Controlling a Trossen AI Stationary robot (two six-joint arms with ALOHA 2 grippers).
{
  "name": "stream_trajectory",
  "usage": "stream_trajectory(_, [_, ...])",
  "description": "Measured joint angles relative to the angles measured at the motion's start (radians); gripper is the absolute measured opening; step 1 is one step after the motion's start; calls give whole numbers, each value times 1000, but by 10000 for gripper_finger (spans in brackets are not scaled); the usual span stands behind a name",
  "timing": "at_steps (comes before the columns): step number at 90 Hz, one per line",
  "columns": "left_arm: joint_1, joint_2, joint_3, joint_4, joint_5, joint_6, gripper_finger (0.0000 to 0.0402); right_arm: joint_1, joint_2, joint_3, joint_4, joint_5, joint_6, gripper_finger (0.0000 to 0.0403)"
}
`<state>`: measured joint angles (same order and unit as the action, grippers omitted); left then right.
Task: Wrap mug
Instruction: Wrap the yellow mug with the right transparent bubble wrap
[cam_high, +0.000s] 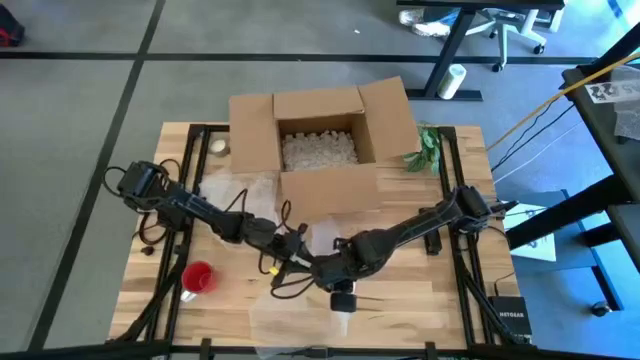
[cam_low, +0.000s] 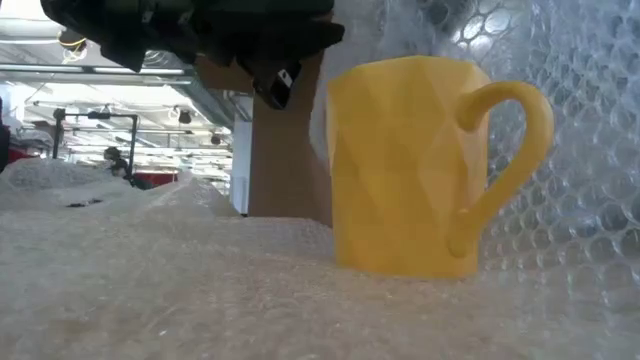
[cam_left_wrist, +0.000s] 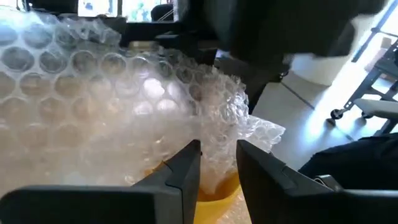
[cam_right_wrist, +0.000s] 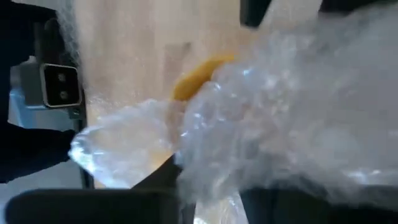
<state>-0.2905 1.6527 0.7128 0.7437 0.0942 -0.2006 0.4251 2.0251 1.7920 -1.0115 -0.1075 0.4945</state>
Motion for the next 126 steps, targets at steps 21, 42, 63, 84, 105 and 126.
stream_trajectory(21, [0,0,0,1,-1,0,86,42,-1,88,-183,18,102,12])
stream_trajectory(42, [0,0,0,1,-1,-1,86,77,-2,232,-349,327,127,3])
stream_trajectory(63, [-5,0,0,6,-2,-7,86,45,-3,235,-304,762,50,0])
stream_trajectory(84, [-18,0,0,9,-11,-7,86,-16,-3,168,-202,790,17,0])
stream_trajectory(105, [-32,0,0,6,-14,-5,86,-46,3,56,-59,389,-2,0])
stream_trajectory(126, [-37,0,0,-4,-21,1,86,26,-3,76,-34,229,26,0])
